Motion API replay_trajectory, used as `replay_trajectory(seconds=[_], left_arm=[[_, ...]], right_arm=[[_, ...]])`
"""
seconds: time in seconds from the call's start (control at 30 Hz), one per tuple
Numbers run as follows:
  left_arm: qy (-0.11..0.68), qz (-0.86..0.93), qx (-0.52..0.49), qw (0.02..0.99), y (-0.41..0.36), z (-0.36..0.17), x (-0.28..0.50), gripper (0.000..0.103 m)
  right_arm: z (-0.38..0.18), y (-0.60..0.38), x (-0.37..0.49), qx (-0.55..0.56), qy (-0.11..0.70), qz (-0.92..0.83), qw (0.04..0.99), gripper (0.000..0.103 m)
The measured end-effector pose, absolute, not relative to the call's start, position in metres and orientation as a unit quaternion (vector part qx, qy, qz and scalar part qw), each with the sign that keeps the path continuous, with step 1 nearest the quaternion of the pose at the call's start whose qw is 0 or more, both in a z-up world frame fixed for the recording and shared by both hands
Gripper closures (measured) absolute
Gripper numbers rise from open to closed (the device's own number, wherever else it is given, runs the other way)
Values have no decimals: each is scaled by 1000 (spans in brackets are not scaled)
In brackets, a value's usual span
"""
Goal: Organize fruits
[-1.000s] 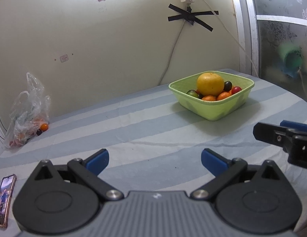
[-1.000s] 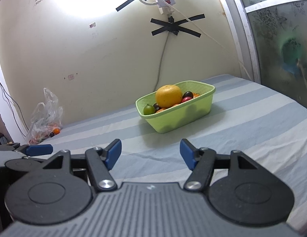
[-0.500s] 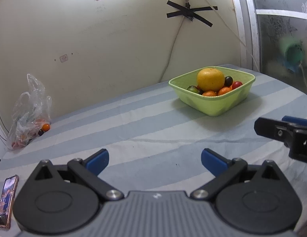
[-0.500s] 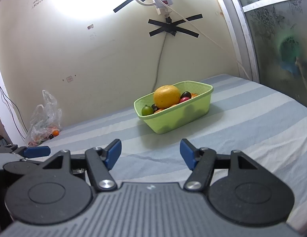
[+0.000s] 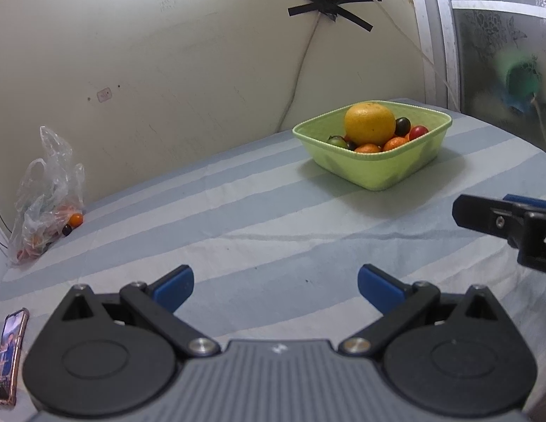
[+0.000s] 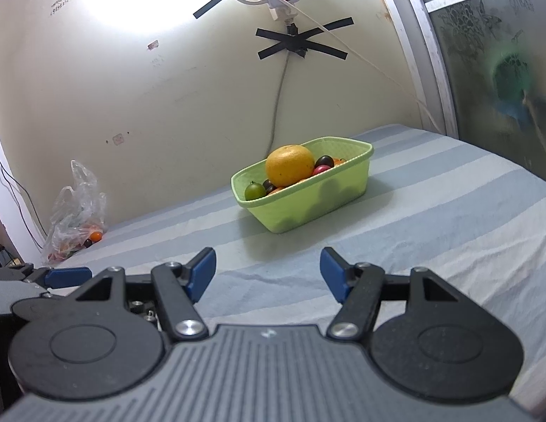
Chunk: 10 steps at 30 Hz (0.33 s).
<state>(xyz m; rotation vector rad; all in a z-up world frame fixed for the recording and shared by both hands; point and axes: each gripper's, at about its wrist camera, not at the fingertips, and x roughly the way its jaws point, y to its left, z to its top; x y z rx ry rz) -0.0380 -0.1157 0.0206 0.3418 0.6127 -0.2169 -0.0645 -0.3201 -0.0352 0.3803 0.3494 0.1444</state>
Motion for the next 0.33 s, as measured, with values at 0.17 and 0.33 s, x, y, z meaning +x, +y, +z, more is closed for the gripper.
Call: replay_trajectory(seconds=[0.17, 0.33], left_arm=[[300, -112, 164, 933, -117, 20, -38, 0], [301, -119, 159, 933, -118, 20, -36, 0]], right_arm=[[-36, -321, -63, 190, 175, 71, 963, 35], [-38, -322, -62, 190, 178, 71, 963, 35]])
